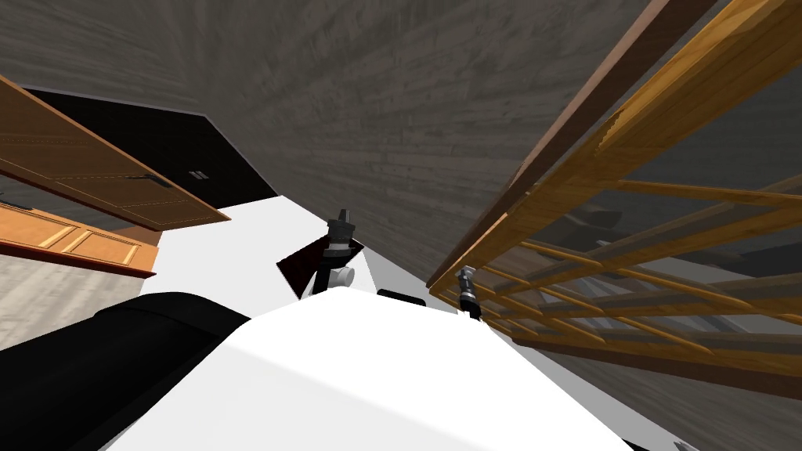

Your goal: Pull the door open

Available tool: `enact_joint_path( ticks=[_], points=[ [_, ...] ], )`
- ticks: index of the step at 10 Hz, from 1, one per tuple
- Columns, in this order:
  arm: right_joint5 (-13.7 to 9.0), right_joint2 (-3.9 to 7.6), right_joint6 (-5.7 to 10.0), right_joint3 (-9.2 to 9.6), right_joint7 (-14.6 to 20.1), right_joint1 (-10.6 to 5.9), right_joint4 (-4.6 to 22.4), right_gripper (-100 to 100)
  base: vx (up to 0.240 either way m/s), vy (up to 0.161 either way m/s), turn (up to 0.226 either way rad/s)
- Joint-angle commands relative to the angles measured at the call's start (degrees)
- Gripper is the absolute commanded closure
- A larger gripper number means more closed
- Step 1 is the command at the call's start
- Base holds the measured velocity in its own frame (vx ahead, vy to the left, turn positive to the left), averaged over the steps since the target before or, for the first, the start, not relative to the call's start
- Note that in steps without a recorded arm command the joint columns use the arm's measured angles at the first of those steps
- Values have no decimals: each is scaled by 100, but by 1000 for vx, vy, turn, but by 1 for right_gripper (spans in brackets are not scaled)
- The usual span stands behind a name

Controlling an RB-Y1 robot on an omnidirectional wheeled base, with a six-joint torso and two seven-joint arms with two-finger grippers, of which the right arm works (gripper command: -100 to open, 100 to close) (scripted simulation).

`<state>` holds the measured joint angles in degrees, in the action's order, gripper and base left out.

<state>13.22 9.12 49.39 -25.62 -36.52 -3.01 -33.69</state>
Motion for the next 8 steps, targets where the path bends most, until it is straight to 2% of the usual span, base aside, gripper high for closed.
enact_joint_path(
  ticks=[1, 2, 4, 5, 6, 8],
  points=[
    [-63, 79, -33, -44, 219, 89, -171, 100, -34, -7, 40],
    [-131, 87, -33, -29, 399, 98, -171, 100, -32, -8, 72],
    [-131, 87, -33, -29, 451, 98, -171, 100, -18, 1, 18],
    [-198, 96, -33, -13, 684, 106, -172, 100, -17, -5, 61],
    [-198, 96, -33, -13, 684, 106, -172, 100, -27, -4, 37],
    [-342, 113, -32, 22, 1053, 123, -173, 100, -39, -15, 85]
  ],
)
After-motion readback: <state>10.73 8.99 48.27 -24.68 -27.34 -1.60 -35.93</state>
